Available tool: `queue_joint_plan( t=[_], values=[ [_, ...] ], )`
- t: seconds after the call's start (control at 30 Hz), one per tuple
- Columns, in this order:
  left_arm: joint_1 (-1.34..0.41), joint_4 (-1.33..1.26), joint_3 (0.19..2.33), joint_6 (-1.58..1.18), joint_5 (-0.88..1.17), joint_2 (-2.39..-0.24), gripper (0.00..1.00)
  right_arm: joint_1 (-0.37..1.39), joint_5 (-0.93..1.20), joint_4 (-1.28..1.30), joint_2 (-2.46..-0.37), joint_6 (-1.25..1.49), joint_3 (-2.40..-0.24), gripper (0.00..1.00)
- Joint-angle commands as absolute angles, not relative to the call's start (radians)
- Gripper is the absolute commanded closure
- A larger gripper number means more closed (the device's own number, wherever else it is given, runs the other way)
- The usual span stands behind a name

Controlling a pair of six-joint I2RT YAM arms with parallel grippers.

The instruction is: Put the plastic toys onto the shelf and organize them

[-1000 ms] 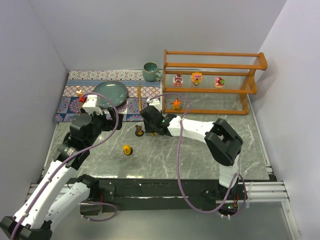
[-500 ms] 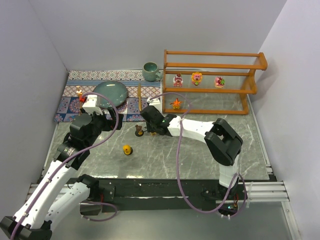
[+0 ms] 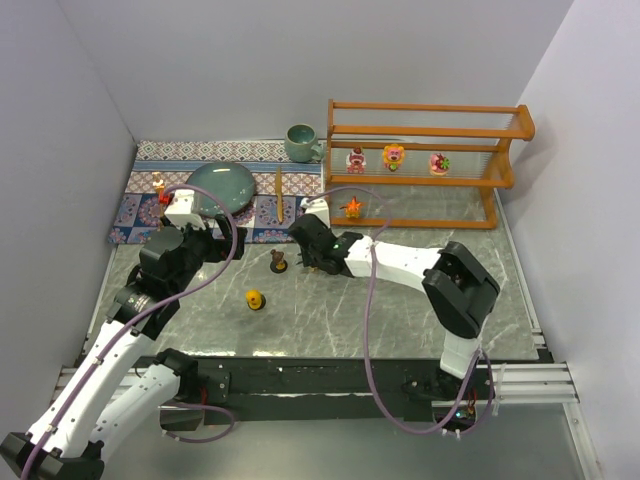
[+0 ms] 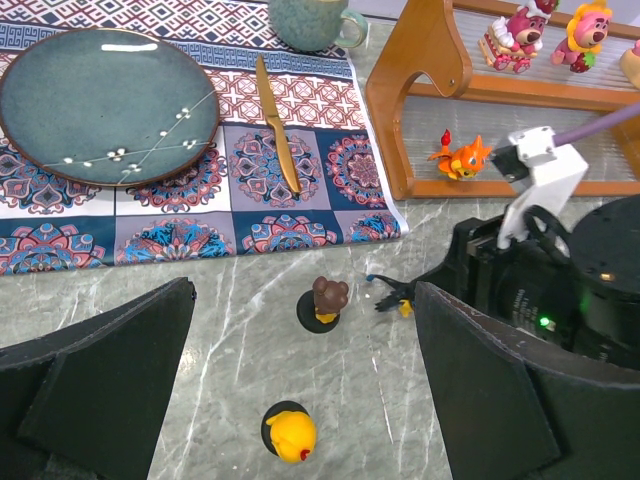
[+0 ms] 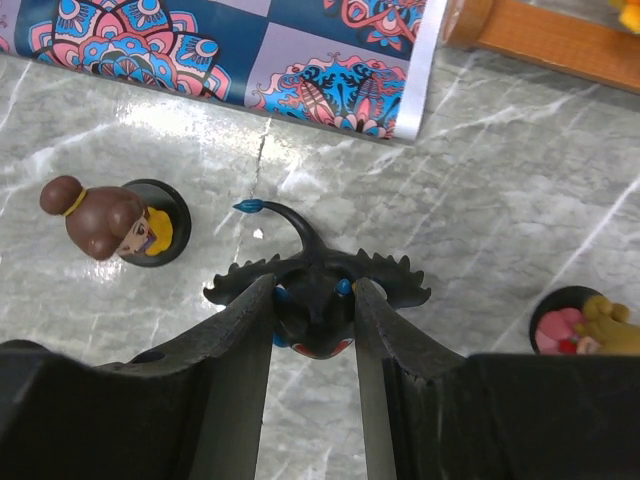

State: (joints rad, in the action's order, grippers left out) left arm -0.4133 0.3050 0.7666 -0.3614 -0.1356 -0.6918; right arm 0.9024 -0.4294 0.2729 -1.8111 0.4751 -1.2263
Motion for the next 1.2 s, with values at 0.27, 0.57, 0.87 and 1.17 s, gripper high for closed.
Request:
queue_joint_plan(
  t=[0.27, 0.57, 0.87, 1.17],
  values=[
    [-0.405, 0.288, 0.762, -0.364, -0.143, -0.703, 0.03, 0.899, -0.508, 0.198, -1.617, 0.453, -1.128, 0.92],
    [-0.402, 0.293, 0.764, -0.367, -0.156, -0.716, 0.03, 0.847, -0.543, 0.190, -1.480, 0.416, -1.046, 0.92],
    [-0.399, 0.291, 0.762, -0.368, -0.150, -0.713, 0.03, 0.686, -0.554, 0.141, -1.333, 0.362, -0.936, 0.92],
    [-0.399, 0.291, 0.762, -0.367, -0.150, -0.715, 0.03, 0.523, -0.537, 0.005, -1.336, 0.288, -0.899, 0.92]
  ],
)
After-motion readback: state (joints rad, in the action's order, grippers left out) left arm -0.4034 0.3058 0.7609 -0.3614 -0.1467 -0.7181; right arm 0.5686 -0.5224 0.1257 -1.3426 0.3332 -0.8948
